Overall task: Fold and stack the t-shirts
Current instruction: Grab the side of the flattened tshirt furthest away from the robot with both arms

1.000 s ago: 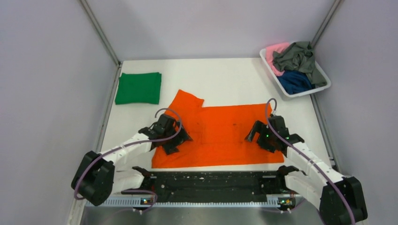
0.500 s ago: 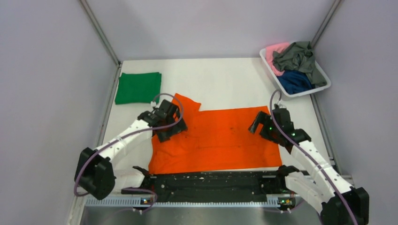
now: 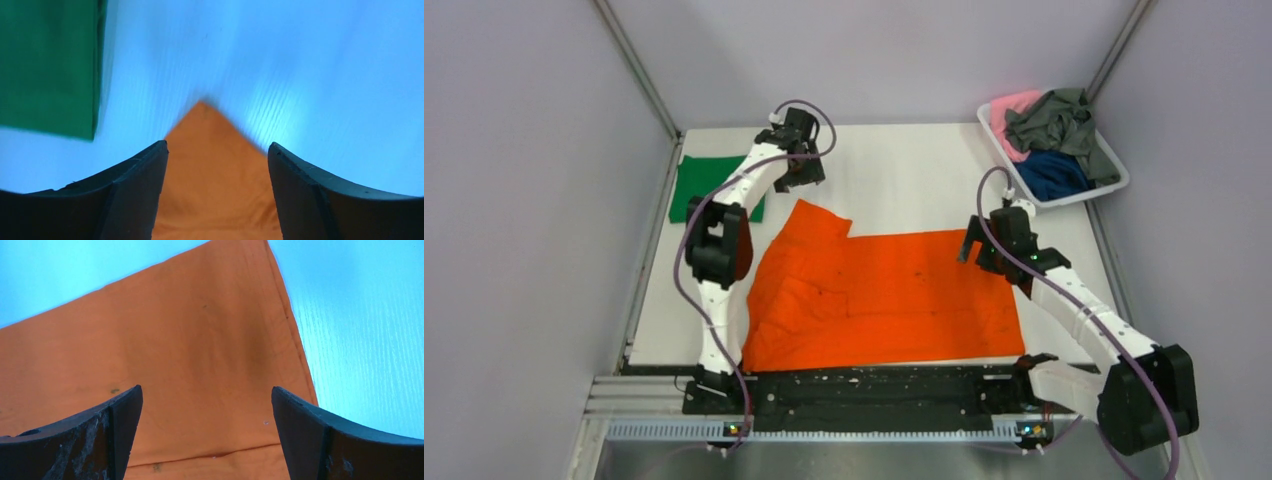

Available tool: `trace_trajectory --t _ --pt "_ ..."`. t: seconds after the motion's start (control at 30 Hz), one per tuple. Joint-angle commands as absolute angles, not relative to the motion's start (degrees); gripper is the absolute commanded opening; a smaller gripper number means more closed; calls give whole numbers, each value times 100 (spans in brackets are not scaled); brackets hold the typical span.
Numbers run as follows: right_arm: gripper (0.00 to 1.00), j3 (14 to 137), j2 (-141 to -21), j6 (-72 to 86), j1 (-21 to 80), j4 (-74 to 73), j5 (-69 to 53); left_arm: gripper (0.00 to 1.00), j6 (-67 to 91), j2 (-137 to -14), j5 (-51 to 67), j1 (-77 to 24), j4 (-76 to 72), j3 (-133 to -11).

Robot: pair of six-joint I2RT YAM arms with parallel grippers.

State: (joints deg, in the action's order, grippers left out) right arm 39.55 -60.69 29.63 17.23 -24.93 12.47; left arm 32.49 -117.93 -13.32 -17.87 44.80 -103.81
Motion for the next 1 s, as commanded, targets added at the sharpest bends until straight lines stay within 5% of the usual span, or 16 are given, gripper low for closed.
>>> trace_trajectory --t 0.0,0.17,0.5,0.8,0.97 --pt "99 4318 -6440 2676 1725 -2325 1393 75 2625 -12950 -1350 -1565 5081 -11921" --pt "99 4325 -6660 2639 1671 -2328 1395 68 2468 -13669 -1393 -1428 5267 -12579" --pt "99 4264 -6726 2667 1610 -2287 1463 43 2327 -13551 -646 -1415 5183 -11751" --pt "99 4219 -6689 2674 1556 -2290 1461 41 2487 -13230 -703 -1415 5119 -10966" --pt "99 4234 -6715 2734 1523 -2228 1505 21 2459 -13098 -736 -1415 4919 -10653"
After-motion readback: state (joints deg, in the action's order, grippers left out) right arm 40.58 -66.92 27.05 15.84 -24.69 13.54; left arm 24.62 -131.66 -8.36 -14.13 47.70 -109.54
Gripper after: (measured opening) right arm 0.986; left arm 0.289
